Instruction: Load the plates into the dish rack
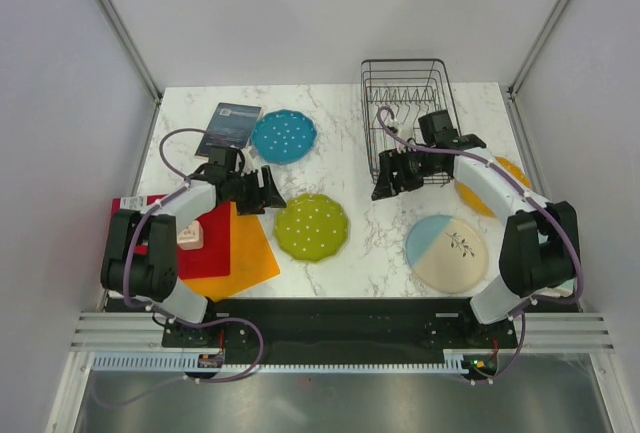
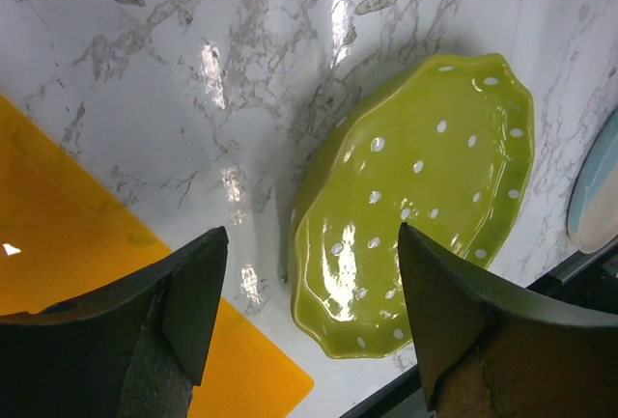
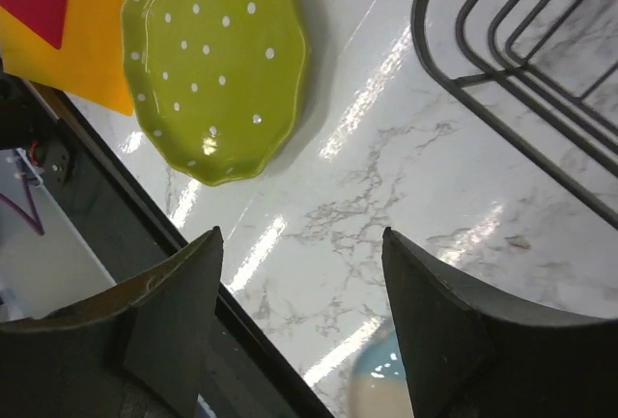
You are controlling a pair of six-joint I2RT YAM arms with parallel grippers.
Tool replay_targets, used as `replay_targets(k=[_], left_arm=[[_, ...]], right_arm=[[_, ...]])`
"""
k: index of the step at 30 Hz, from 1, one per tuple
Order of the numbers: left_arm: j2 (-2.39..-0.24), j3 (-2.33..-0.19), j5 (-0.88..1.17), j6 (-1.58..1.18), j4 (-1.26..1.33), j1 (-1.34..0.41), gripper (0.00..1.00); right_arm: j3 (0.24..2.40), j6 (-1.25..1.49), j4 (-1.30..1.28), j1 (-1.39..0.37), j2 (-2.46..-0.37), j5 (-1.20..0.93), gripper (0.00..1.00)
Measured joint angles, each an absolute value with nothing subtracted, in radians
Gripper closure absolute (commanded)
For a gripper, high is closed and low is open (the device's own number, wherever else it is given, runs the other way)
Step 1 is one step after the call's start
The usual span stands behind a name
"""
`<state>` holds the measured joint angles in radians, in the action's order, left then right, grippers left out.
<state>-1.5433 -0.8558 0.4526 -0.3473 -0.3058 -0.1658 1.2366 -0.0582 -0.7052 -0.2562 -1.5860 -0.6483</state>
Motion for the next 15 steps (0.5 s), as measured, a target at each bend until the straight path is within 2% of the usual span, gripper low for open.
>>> replay_targets(k=[5,10,15], left_arm=[[-1.615,-0.843,0.456,-0.36,-0.308,-0.179,0.25],[-1.642,-0.845,0.505,-0.381,-0.303,-0.198,0.32],[-1.666,-0.845,0.549,-0.384,-0.305,-0.207,0.52]], right_arm=[[1.165,0.077,-0.582,-0.338,-1.633,-0.666,0.26],[1.111,0.183,-0.467,-0.403,-1.665,-0.661,0.26],[1.035,0.281,-0.371,-0.403,-1.67,-0.632,0.25]])
